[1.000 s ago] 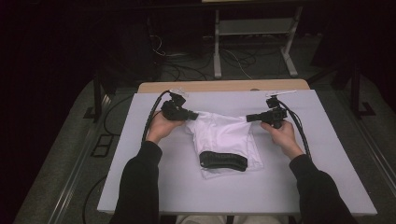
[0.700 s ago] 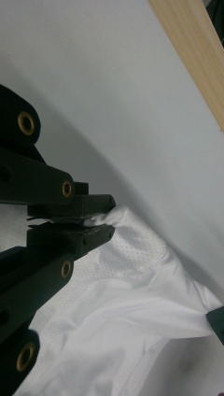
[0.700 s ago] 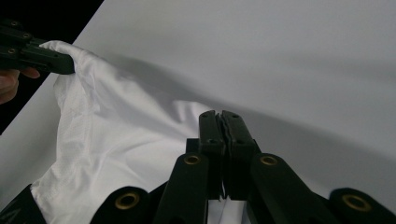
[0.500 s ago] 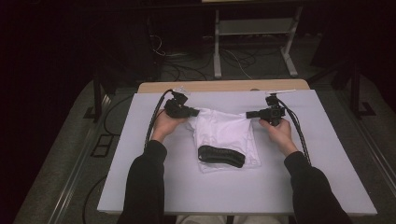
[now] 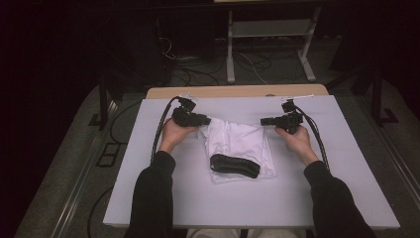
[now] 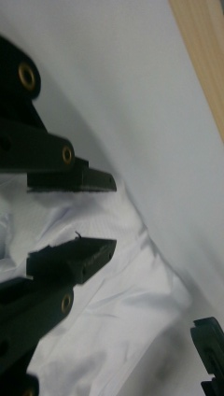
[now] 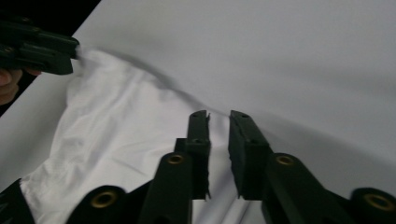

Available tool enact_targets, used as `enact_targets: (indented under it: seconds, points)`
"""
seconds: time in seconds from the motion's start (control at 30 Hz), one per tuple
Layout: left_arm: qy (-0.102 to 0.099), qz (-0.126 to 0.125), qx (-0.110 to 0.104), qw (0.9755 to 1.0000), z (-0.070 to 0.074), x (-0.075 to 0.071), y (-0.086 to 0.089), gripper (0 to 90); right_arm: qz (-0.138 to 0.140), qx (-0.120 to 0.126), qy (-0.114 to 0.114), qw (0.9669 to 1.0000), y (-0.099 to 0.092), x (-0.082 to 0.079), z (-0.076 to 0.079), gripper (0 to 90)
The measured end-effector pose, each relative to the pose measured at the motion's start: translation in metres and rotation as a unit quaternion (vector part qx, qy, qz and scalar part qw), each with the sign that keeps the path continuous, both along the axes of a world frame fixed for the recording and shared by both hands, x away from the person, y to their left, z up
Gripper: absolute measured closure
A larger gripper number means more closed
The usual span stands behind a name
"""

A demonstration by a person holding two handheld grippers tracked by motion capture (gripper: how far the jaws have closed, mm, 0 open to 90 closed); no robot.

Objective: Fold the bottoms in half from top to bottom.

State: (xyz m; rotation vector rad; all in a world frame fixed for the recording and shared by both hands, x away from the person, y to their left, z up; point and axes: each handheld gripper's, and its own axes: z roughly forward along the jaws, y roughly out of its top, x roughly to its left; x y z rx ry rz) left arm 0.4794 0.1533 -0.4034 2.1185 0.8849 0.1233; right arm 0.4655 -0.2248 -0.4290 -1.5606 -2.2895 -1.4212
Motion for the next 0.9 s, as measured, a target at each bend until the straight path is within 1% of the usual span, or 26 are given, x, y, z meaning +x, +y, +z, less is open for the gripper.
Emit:
enact_targets:
  seconds: [0.03, 0.07, 0.1, 0.17, 0.2, 0.23, 0.33, 0.37, 0.4, 0.43, 0.53, 0.57, 0.6, 0.63, 0.7, 0.8, 0.9]
  points:
    - [-0.005, 0.004, -0.001, 1.0000, 0.000, -0.001, 0.001, 57.7, 0.004, 0.004, -0.005, 1.0000, -0.001, -0.001, 0.001, 67.4]
    - [-0.014, 0.014, -0.005, 0.9998, 0.001, -0.003, 0.002, 54.1, 0.006, 0.005, -0.008, 0.9999, -0.001, -0.001, 0.002, 65.8]
    - [-0.017, 0.018, -0.010, 0.9996, 0.002, -0.005, 0.004, 50.2, 0.009, 0.005, -0.011, 0.9999, -0.002, -0.001, 0.003, 63.0]
    - [-0.016, 0.022, -0.023, 0.9994, 0.002, -0.005, 0.006, 44.1, 0.016, 0.001, -0.015, 0.9998, -0.002, -0.002, 0.004, 58.5]
    - [-0.015, 0.025, -0.026, 0.9992, 0.003, -0.006, 0.007, 40.8, 0.019, -0.001, -0.020, 0.9996, -0.002, -0.002, 0.005, 55.2]
    - [-0.013, 0.025, -0.034, 0.9990, 0.003, -0.006, 0.009, 38.0, 0.022, -0.006, -0.024, 0.9994, -0.001, -0.003, 0.005, 52.5]
    - [-0.010, 0.028, -0.049, 0.9983, 0.004, -0.008, 0.012, 28.5, 0.025, -0.013, -0.032, 0.9991, 0.000, -0.004, 0.007, 41.0]
    - [-0.008, 0.026, -0.055, 0.9981, 0.005, -0.008, 0.013, 25.2, 0.027, -0.015, -0.034, 0.9990, 0.000, -0.004, 0.008, 36.8]
    - [-0.008, 0.027, -0.057, 0.9980, 0.006, -0.009, 0.013, 21.3, 0.028, -0.018, -0.036, 0.9988, 0.001, -0.005, 0.009, 30.5]
    - [-0.011, 0.027, -0.061, 0.9977, 0.007, -0.010, 0.014, 18.9, 0.028, -0.021, -0.037, 0.9987, 0.001, -0.005, 0.009, 25.6]
    - [-0.016, 0.029, -0.081, 0.9962, 0.012, -0.016, 0.016, 9.6, 0.030, -0.028, -0.041, 0.9983, 0.000, -0.008, 0.013, 11.1]
    - [-0.016, 0.029, -0.084, 0.9959, 0.014, -0.018, 0.017, 4.9, 0.031, -0.029, -0.041, 0.9982, 0.000, -0.009, 0.015, 7.2]
    - [-0.018, 0.029, -0.088, 0.9955, 0.015, -0.020, 0.017, 0.0, 0.030, -0.035, -0.044, 0.9979, -0.001, -0.010, 0.017, 1.0]
    - [-0.024, 0.030, -0.091, 0.9951, 0.016, -0.023, 0.019, 0.0, 0.029, -0.041, -0.048, 0.9976, -0.002, -0.011, 0.019, 0.0]
    - [-0.032, 0.030, -0.094, 0.9946, 0.019, -0.029, 0.021, 0.0, 0.026, -0.043, -0.052, 0.9974, -0.004, -0.015, 0.023, 0.0]
    - [-0.039, 0.033, -0.094, 0.9942, 0.021, -0.036, 0.024, 0.0, 0.028, -0.054, -0.058, 0.9965, -0.007, -0.023, 0.028, 0.0]
    - [-0.047, 0.036, -0.090, 0.9942, 0.021, -0.044, 0.029, 0.0, 0.030, -0.052, -0.066, 0.9960, -0.011, -0.030, 0.032, 0.0]
